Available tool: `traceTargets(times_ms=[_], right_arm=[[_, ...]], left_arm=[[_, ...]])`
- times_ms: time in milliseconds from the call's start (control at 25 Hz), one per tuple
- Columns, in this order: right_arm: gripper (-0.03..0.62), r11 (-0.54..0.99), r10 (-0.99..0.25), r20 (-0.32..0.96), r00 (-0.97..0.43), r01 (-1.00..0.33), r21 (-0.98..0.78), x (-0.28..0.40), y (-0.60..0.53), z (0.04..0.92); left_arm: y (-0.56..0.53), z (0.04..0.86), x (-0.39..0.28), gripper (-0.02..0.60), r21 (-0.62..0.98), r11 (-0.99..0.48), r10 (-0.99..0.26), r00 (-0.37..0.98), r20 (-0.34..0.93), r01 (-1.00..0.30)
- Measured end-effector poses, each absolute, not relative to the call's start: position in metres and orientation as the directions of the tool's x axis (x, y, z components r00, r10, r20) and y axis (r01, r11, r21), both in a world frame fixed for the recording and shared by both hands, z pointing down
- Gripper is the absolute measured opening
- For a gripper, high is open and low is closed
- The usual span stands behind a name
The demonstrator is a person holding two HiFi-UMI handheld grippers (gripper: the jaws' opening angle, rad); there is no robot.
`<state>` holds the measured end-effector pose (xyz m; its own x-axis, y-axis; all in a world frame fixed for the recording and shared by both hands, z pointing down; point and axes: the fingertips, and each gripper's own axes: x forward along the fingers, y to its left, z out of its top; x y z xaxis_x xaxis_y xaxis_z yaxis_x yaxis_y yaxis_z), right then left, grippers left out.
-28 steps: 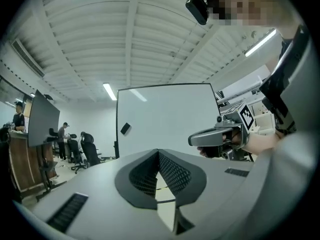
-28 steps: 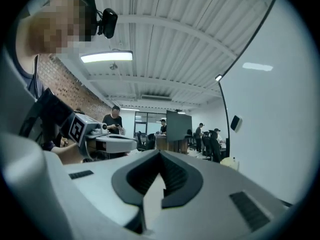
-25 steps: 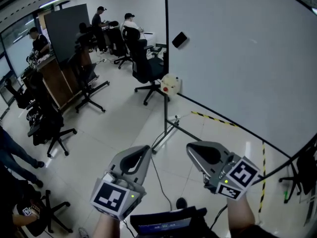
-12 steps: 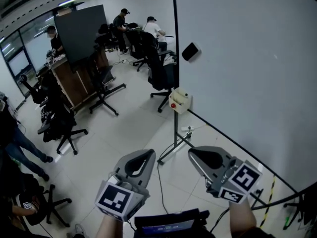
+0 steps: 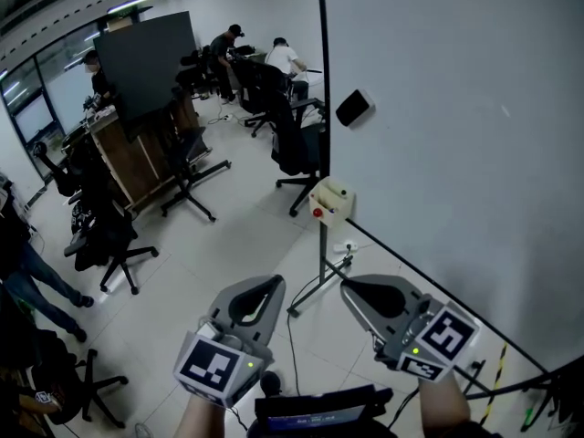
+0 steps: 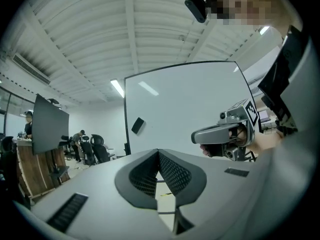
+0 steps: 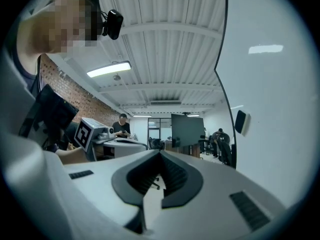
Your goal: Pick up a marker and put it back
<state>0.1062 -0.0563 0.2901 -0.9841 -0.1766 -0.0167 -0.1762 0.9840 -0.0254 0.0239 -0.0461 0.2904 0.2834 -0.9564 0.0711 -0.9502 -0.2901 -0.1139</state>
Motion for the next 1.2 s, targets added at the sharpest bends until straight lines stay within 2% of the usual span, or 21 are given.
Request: traceTargets(times_ms=[280, 720, 1200], right_arm=[[0.011, 0.962, -0.272, 0.003, -0.962, -0.272, 0.011, 0.058, -0.099, 0.294], [0.011, 0.902, -0.431, 0.034, -0.902, -0.429, 0.043, -0.057, -0.16, 0.295], [0.011, 0.834, -0.551, 0.143, -0.822, -0.535, 0.132, -0.077, -0.206, 0.31]], left_arm=[[-0.093, 0.294, -0.027, -0.002, -0.088, -0.364, -0.932, 0.361, 0.042, -0.927], [-0.165, 0.306, -0.144, -0.002, -0.038, -0.495, -0.869, 0.494, 0.029, -0.868], [-0.204, 0.317, -0.162, -0.002, 0.01, -0.59, -0.807, 0.59, 0.037, -0.807]])
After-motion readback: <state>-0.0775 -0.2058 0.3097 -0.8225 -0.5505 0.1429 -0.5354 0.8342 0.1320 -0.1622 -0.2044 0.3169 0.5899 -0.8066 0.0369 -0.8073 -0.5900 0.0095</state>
